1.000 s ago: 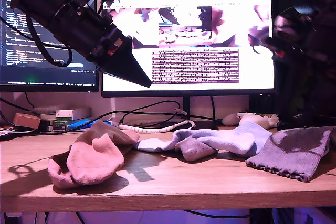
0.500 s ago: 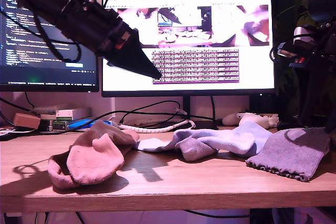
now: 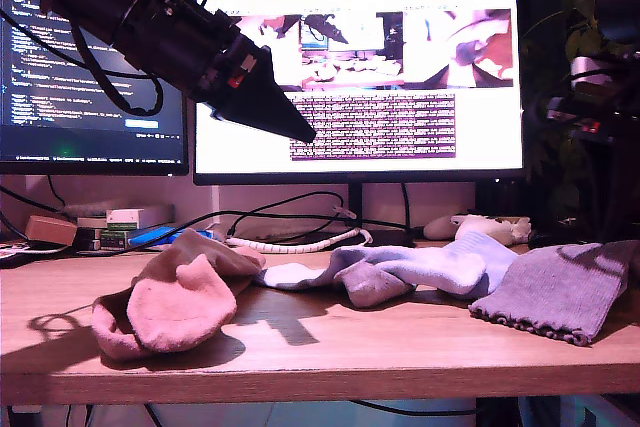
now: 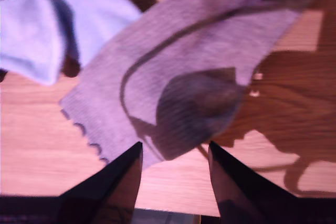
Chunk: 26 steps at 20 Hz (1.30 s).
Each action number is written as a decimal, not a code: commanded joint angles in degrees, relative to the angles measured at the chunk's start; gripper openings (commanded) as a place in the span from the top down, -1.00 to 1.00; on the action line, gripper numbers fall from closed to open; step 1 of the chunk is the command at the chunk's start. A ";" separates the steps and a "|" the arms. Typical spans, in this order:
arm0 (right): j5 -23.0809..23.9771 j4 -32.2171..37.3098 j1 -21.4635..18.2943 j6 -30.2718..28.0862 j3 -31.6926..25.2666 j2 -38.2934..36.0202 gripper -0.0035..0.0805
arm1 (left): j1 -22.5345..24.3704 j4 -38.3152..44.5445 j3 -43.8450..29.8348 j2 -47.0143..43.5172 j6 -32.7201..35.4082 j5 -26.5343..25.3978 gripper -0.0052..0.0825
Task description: Pair up the socks based on colour and pattern, by placing them on top of one another
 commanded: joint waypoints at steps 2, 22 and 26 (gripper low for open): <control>-0.02 1.44 -0.35 0.33 -1.11 -1.09 0.09 | -0.17 0.42 0.02 0.66 -0.52 0.20 0.93; -10.62 16.55 5.42 6.49 -1.11 4.26 0.94 | -0.31 0.74 0.02 0.66 -1.53 0.11 0.91; -9.03 21.18 9.88 8.96 -1.11 8.15 0.94 | -0.31 -0.22 0.02 0.66 -1.62 -0.04 0.91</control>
